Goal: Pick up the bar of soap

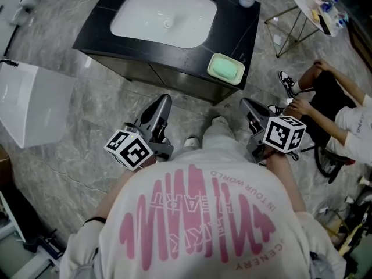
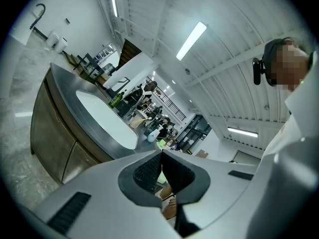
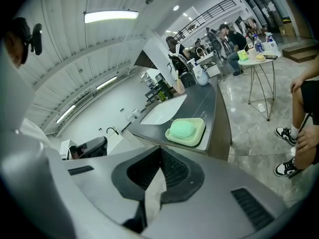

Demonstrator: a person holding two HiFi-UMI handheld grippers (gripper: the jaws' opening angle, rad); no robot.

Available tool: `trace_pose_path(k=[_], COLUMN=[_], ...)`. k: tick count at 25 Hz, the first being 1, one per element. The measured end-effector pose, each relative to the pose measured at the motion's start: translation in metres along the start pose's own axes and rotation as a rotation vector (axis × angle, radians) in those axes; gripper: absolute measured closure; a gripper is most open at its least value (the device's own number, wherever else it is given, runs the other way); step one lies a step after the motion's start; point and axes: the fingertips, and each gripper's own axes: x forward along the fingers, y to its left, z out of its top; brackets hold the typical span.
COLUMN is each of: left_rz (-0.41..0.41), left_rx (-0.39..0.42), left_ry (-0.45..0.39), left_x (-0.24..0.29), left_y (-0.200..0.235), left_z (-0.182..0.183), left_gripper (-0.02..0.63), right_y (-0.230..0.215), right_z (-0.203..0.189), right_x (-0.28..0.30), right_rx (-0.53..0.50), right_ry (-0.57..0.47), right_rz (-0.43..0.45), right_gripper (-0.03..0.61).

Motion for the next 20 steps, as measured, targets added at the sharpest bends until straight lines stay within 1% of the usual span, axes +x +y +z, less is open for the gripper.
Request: trace_pose_path(k=[3, 6, 10, 11, 14, 16, 19, 20], left_rz=[0.035, 0.064, 0.104, 0.12, 0.183, 0.226, 0.278, 0.297], left_rx=[-0.013, -0.02, -0.044, -0.052, -0.078, -0.081, -0.079, -0.078], left_ry=[-0.014, -0.022, -0.037, -0.043, -0.063, -0.082, -0.122, -0.135], left_x=[0.009, 0.02, 0.032, 0.035, 0.042, 0.047, 0.051, 0.051], left_y=[0.002, 0.006, 0.004, 0.005, 0.011, 0.016, 0.018, 0.018], left_z=[0.002, 0.002, -0.006, -0.008, -0.014, -0.014, -0.008, -0.008], left_gripper=[0.604, 0.604, 0.604, 0.604, 0.604, 0.604, 0.604, 0.604], right_y=[-0.007, -0.011, -0.013, -0.013, -0.014, -0.016, -0.017, -0.017], right_z=[0.022, 0.039, 0.055, 0.061, 0.076, 0.083, 0.091, 0.093], right_x=[0.006, 0.013, 0.026, 0.031, 0.046, 0.058, 0.075, 0.081], right_rx=[-0.02, -0.042, -0.067, -0.097, -0.274, -0.363, -0.46, -0.507], right_ry=[-0.013, -0.002, 0.03, 0.039, 0.094, 0.142, 0.216, 0.246], right_rz=[0.013, 0.047, 0.134, 0.157, 0.208, 0.253, 0.333, 0.361], right_gripper=[0.568, 0.568, 0.568, 0.568, 0.566, 0.557, 0.445, 0.418])
